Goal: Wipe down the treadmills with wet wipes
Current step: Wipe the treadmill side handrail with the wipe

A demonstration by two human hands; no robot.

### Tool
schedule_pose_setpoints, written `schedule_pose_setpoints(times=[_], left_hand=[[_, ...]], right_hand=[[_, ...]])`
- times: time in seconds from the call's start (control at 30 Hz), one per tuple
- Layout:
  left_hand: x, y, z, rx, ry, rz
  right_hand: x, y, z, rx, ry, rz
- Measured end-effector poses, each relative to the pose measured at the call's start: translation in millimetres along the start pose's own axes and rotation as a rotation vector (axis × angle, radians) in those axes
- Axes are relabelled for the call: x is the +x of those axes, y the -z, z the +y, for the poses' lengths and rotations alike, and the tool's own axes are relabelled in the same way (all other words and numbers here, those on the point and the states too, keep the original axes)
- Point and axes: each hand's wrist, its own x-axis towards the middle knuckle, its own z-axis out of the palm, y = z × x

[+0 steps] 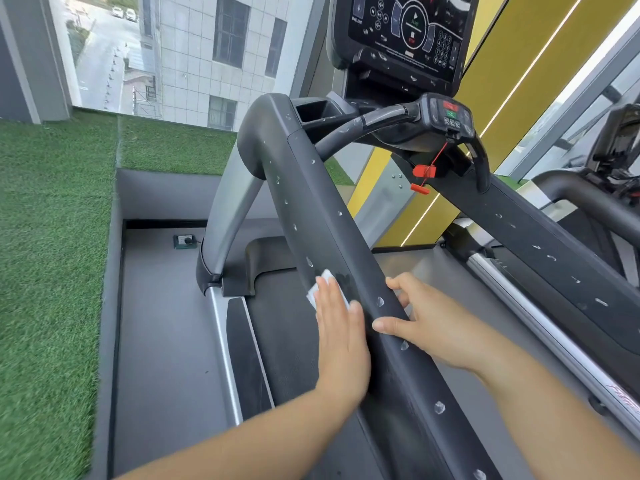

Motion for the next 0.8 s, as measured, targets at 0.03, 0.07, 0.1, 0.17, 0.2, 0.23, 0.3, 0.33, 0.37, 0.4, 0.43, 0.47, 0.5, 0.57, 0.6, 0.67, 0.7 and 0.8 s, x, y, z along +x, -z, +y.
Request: schedule_pose_setpoints(times=[0.03, 0.07, 0.1, 0.17, 0.2, 0.23, 0.3, 0.33, 0.37, 0.4, 0.43, 0.47, 0.5, 0.57, 0.6, 0.67, 0.7, 0.8], left_hand=[[-8, 0, 1, -0.007, -0.032, -0.037], [-11, 1, 1, -0.035, -0.025, -0.077], [-8, 2, 3, -0.051, -0.025, -0.09], [9, 6, 6, -0.02, -0.016, -0.065], [20, 7, 6, -0.007, -0.015, -0.052], [27, 8, 8, 0.003, -0.029, -0.048], [28, 5, 6, 0.081, -0.064, -0.001], [22, 2, 2, 0.127, -0.076, 0.023], [13, 0, -1, 0.122, -0.076, 0.01], [4, -1, -4, 0.08, -0.055, -0.037], [-2, -2, -5, 0.038, -0.036, -0.084], [-2, -1, -5, 0.016, -0.029, -0.114], [3, 2, -1, 0.015, -0.032, -0.108], [24, 5, 2, 0.017, -0.017, -0.077], [33, 6, 4, 0.017, 0.0, -0.064], [33, 7, 5, 0.02, -0.007, -0.058], [26, 7, 5, 0.018, -0.017, -0.067], [-1, 4, -2, 0.012, -0.032, -0.1]], right_hand=[[0, 0, 0, 0.005, 0.0, -0.002], [0, 0, 0, 0.011, -0.002, -0.005], [0, 0, 0, 0.019, 0.0, -0.006], [0, 0, 0, 0.024, 0.01, -0.006], [0, 0, 0, 0.02, 0.011, -0.004], [0, 0, 1, 0.017, 0.012, -0.002], [0, -1, 1, 0.018, 0.014, 0.004], [0, -1, 2, 0.021, 0.015, 0.007], [0, -1, 2, 0.022, 0.013, 0.007], [1, 0, 3, 0.02, 0.006, 0.0], [3, 2, 3, 0.02, -0.007, -0.015], [5, 5, 2, 0.032, -0.022, -0.031], [7, 8, 1, 0.054, -0.035, -0.043], [13, 16, -2, 0.088, -0.051, -0.037], [17, 19, -5, 0.074, -0.049, -0.028], [27, 22, -11, 0.023, -0.019, 0.0], [33, 22, -16, 0.017, 0.0, 0.012], [52, 22, -28, 0.019, 0.03, 0.024]])
